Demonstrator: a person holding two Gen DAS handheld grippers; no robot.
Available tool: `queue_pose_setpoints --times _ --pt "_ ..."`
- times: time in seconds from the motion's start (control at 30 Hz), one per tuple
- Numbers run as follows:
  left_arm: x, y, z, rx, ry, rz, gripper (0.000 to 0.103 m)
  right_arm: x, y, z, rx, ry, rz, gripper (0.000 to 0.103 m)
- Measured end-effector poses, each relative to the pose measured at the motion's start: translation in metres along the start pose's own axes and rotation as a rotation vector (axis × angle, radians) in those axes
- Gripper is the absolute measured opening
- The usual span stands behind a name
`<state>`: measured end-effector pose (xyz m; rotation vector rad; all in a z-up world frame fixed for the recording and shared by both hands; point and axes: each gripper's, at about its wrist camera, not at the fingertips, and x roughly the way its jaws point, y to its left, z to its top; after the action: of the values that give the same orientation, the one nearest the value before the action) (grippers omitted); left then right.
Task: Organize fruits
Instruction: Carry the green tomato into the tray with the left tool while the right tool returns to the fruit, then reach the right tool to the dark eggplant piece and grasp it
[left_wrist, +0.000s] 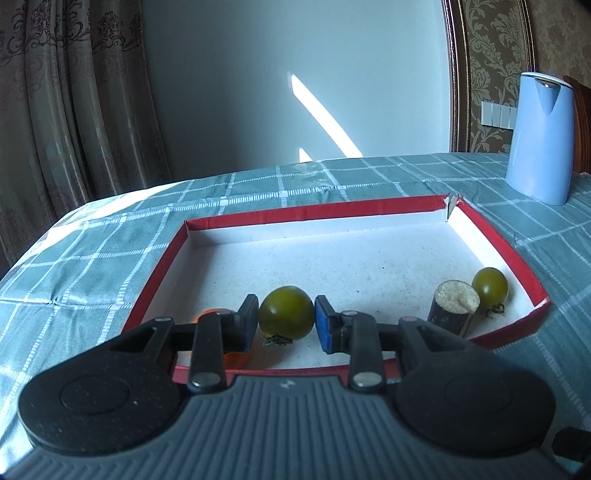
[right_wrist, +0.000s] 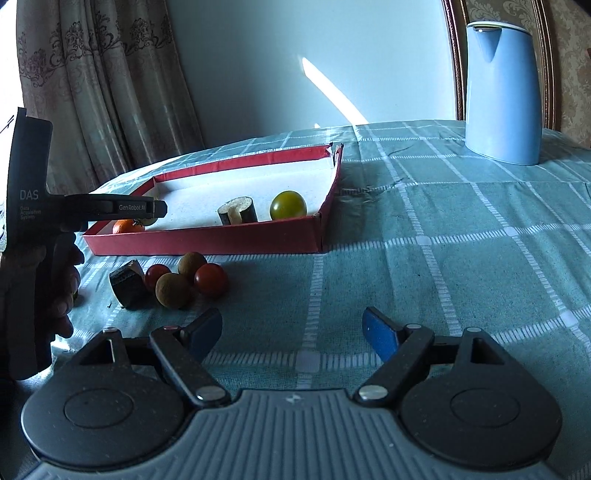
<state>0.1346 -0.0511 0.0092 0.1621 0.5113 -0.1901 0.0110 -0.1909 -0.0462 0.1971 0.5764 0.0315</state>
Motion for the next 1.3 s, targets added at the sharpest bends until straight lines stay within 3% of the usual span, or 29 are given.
queue_pose_setpoints --times 0.1,0.17,0.23,0.4,0.47,0.63,0.8,0.93,1.2,1.3 --pt "-0.007 0.002 0.0 -0.007 -0.015 0.002 0.036 0.001 0.0 0.0 -0.002 0.003 -0.001 0.084" --pt "-0.017 0.005 -0.001 -0.009 -0.038 0.014 0.061 0.001 0.001 0.0 -0.007 0.006 -0.002 0.085" --pt "-0.031 0.009 -0.004 -0.005 -0.076 0.027 0.073 0.002 0.003 0.0 -0.018 0.009 -0.007 0.086" --pt "-0.077 0.037 -0.022 -0.037 -0.143 0.049 0.076 0.002 0.008 0.001 -0.05 0.009 -0.019 0.086" --pt "-0.092 0.054 -0.033 -0.078 -0.154 0.074 0.087 -0.001 0.013 0.001 -0.084 -0.01 0.002 0.086" --pt "-0.114 0.105 -0.063 -0.21 -0.125 0.205 0.092 -0.014 0.045 0.001 -0.198 -0.11 0.11 0.086" --pt "-0.111 0.14 -0.083 -0.299 -0.048 0.273 0.093 -0.01 0.089 0.007 -0.33 -0.15 0.165 0.086" --pt "-0.109 0.15 -0.088 -0.339 -0.021 0.265 0.095 0.002 0.113 0.012 -0.406 -0.166 0.17 0.086" --pt "-0.101 0.157 -0.091 -0.386 0.025 0.248 0.098 0.035 0.124 0.016 -0.429 -0.089 0.162 0.085" --pt "-0.097 0.161 -0.092 -0.406 0.044 0.227 0.098 0.041 0.128 0.013 -0.456 -0.058 0.164 0.069"
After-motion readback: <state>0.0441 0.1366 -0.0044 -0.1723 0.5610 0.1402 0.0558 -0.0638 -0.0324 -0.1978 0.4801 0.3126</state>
